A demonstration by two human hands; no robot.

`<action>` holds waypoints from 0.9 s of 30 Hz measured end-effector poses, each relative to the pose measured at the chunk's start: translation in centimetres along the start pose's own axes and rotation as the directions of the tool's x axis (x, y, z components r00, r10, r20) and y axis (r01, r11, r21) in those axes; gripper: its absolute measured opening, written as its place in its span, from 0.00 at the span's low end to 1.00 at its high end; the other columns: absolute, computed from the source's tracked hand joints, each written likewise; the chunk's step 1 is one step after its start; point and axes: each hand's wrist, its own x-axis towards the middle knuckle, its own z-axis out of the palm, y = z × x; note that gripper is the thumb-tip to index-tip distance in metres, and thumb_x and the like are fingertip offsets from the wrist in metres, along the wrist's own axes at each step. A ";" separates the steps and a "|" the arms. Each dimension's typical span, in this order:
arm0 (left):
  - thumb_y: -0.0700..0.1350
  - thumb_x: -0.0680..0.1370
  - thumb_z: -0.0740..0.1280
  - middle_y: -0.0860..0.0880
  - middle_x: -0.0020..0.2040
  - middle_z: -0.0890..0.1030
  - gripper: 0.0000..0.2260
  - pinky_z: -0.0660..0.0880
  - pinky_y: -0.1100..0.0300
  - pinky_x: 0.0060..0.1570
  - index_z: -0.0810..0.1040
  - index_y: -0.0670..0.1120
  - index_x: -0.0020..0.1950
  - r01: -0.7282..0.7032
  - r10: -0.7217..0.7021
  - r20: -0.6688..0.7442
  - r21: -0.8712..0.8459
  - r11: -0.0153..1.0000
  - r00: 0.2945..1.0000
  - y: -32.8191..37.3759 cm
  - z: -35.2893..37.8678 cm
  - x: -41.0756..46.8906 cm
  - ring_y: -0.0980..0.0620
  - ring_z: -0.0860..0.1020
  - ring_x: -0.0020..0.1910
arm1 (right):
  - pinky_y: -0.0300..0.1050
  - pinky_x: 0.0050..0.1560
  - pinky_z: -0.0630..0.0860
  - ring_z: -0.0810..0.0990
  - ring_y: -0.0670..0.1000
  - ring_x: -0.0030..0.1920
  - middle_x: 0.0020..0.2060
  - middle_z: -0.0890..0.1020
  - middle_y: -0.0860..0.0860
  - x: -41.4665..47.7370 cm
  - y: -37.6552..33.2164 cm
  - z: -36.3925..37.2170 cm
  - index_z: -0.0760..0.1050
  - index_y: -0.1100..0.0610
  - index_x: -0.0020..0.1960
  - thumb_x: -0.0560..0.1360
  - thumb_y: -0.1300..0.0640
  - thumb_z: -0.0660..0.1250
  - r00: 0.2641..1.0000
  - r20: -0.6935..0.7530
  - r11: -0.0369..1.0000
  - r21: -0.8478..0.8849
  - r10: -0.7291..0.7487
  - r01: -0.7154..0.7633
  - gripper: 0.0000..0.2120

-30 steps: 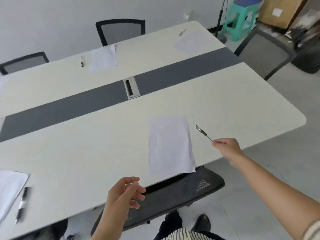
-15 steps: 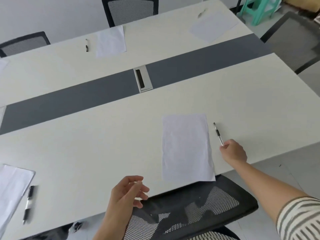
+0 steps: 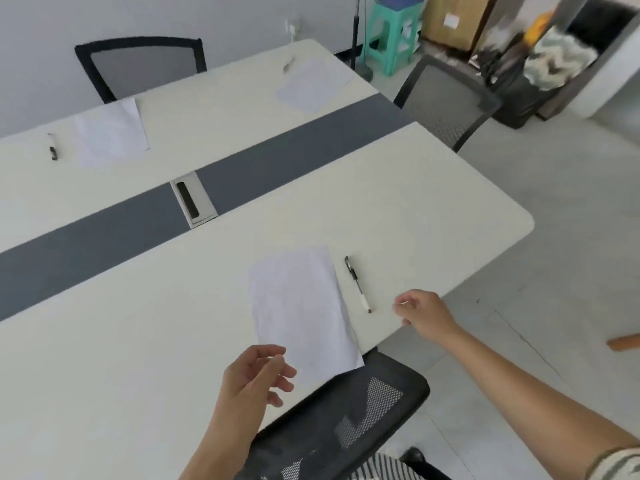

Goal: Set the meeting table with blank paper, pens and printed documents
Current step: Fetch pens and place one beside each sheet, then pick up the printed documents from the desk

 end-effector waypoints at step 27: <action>0.33 0.79 0.62 0.43 0.36 0.84 0.06 0.73 0.59 0.28 0.78 0.39 0.51 -0.220 -0.046 0.623 0.343 0.913 0.781 4.1 46.8 -0.6 0.49 0.80 0.32 | 0.43 0.35 0.73 0.84 0.47 0.37 0.38 0.86 0.48 -20.9 28.4 -31.9 0.82 0.52 0.48 0.75 0.59 0.70 0.804 -0.417 0.762 0.644 0.424 -0.067 0.04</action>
